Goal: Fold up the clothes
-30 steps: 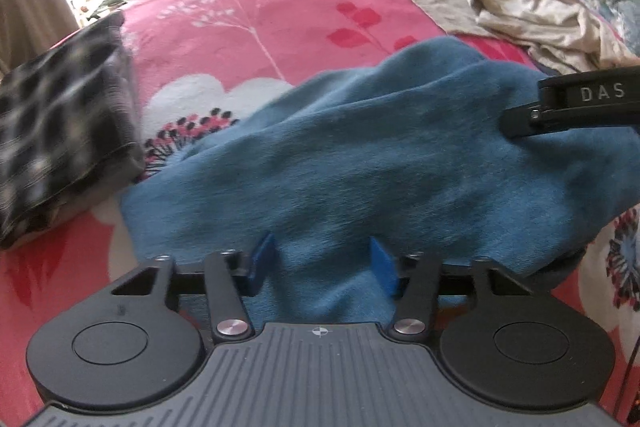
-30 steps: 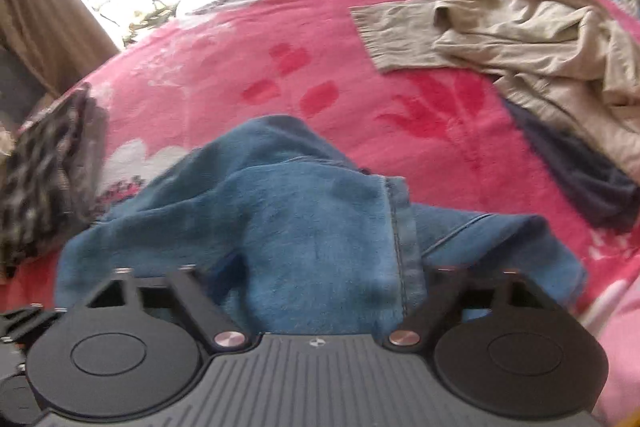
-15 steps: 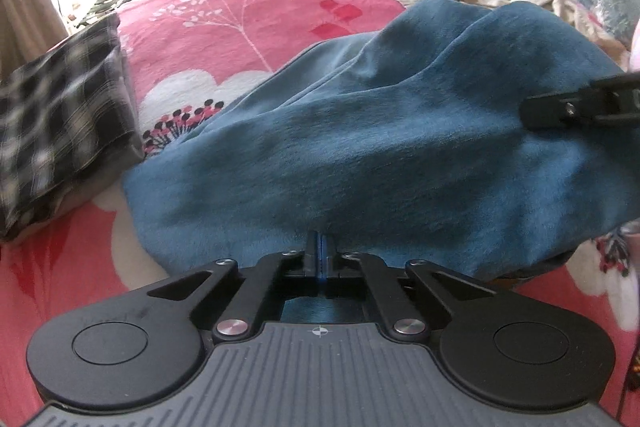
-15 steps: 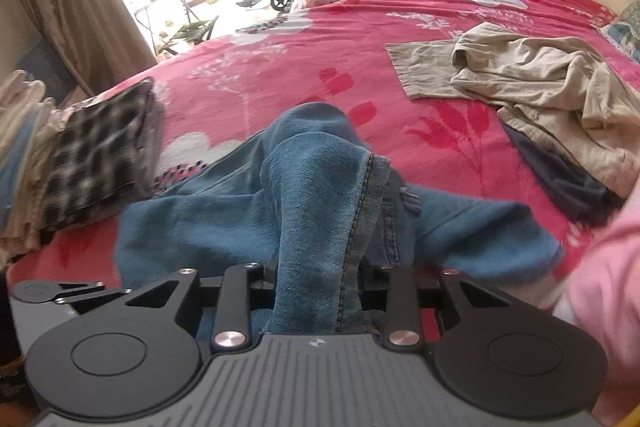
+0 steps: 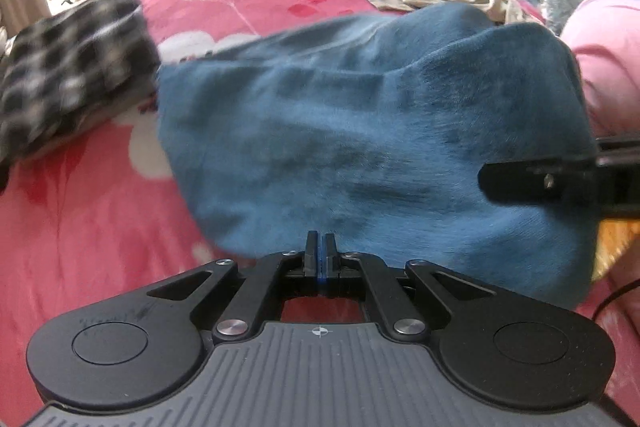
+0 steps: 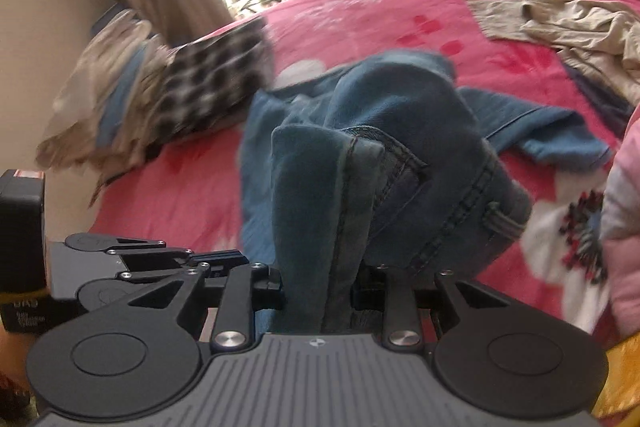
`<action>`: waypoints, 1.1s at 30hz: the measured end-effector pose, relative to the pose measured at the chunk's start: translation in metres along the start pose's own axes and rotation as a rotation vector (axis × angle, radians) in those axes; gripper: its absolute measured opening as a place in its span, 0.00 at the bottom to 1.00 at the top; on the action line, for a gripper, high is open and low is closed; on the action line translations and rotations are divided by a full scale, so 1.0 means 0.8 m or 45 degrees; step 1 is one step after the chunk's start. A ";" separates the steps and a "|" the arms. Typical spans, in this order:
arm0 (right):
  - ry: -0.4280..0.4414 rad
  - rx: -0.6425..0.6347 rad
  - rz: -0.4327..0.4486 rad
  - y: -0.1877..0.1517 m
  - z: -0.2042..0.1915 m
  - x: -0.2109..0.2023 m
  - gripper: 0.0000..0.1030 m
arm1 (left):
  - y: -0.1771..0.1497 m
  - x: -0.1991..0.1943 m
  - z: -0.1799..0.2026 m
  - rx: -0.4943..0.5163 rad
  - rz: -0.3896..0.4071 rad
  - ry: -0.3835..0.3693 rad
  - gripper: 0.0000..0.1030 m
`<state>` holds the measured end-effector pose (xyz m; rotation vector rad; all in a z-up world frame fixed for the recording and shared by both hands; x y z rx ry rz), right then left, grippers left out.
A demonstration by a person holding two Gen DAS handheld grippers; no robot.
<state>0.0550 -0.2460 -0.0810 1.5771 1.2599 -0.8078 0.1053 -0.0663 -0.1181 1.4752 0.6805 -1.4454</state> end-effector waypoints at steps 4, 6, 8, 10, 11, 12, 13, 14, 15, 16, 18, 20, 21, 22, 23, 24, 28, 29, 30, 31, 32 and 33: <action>-0.005 -0.096 -0.036 -0.038 -0.027 0.010 0.28 | -0.030 -0.016 -0.015 -0.041 -0.052 -0.059 0.00; -0.033 -0.165 -0.058 -0.051 -0.038 0.019 0.28 | -0.038 -0.028 -0.025 -0.080 -0.047 -0.098 0.00; -0.060 -0.233 -0.081 -0.063 -0.050 0.028 0.28 | -0.041 -0.038 -0.036 -0.127 -0.019 -0.144 0.01; -0.091 -0.307 -0.086 -0.071 -0.063 0.035 0.28 | -0.041 -0.045 -0.043 -0.166 0.028 -0.190 0.12; -0.099 -0.333 -0.088 -0.074 -0.068 0.038 0.28 | -0.038 -0.047 -0.046 -0.180 0.051 -0.210 0.24; -0.105 -0.357 -0.089 -0.076 -0.073 0.041 0.29 | -0.031 -0.047 -0.045 -0.187 0.070 -0.217 0.30; -0.111 -0.380 -0.090 -0.078 -0.077 0.043 0.30 | -0.024 -0.047 -0.043 -0.192 0.088 -0.220 0.37; -0.114 -0.398 -0.090 -0.081 -0.082 0.045 0.31 | -0.017 -0.046 -0.038 -0.179 0.102 -0.239 0.43; -0.119 -0.414 -0.093 -0.082 -0.085 0.047 0.31 | -0.007 -0.043 -0.031 -0.155 0.101 -0.268 0.48; -0.118 -0.417 -0.098 -0.084 -0.086 0.047 0.32 | 0.000 -0.039 -0.023 -0.134 0.091 -0.279 0.57; -0.113 -0.415 -0.108 -0.086 -0.086 0.046 0.36 | 0.015 -0.027 -0.005 -0.088 0.066 -0.267 0.58; -0.079 -0.391 -0.132 -0.089 -0.077 0.041 0.39 | 0.029 -0.009 0.008 -0.045 0.026 -0.208 0.57; -0.055 -0.371 -0.145 -0.090 -0.072 0.037 0.40 | 0.033 -0.001 0.009 -0.048 0.000 -0.192 0.56; -0.015 -0.344 -0.143 -0.092 -0.063 0.026 0.42 | 0.037 0.007 0.009 -0.055 -0.028 -0.178 0.47; 0.017 -0.320 -0.124 -0.092 -0.053 0.015 0.43 | 0.041 0.014 0.008 -0.062 -0.057 -0.165 0.37; 0.028 -0.297 -0.093 -0.092 -0.043 0.002 0.47 | 0.044 0.022 0.008 -0.069 -0.085 -0.151 0.35; -0.025 -0.172 0.100 -0.075 0.013 -0.044 0.67 | 0.035 0.033 -0.008 -0.104 -0.147 -0.073 0.14; -0.048 -0.145 0.126 -0.068 0.028 -0.046 0.73 | 0.032 0.035 -0.012 -0.113 -0.162 -0.053 0.09; -0.072 -0.119 0.149 -0.061 0.043 -0.047 0.85 | 0.029 0.037 -0.016 -0.122 -0.176 -0.034 0.09; -0.084 -0.107 0.149 -0.053 0.053 -0.039 0.92 | 0.027 0.040 -0.020 -0.131 -0.191 -0.014 0.08; -0.074 -0.094 0.129 -0.046 0.066 -0.027 0.92 | 0.024 0.042 -0.024 -0.140 -0.206 0.006 0.07; -0.046 -0.065 0.094 -0.040 0.076 -0.014 0.92 | 0.021 0.044 -0.028 -0.148 -0.221 0.026 0.06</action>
Point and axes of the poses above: each gripper's, at about its wrist camera, not at the fingertips, and x roughly the way its jaws point, z to its right, y to its top, the point moved 1 cm from there along x, roughly the way its jaws point, and after that the axes turned 15 degrees about -z, right-handed, at the moved point
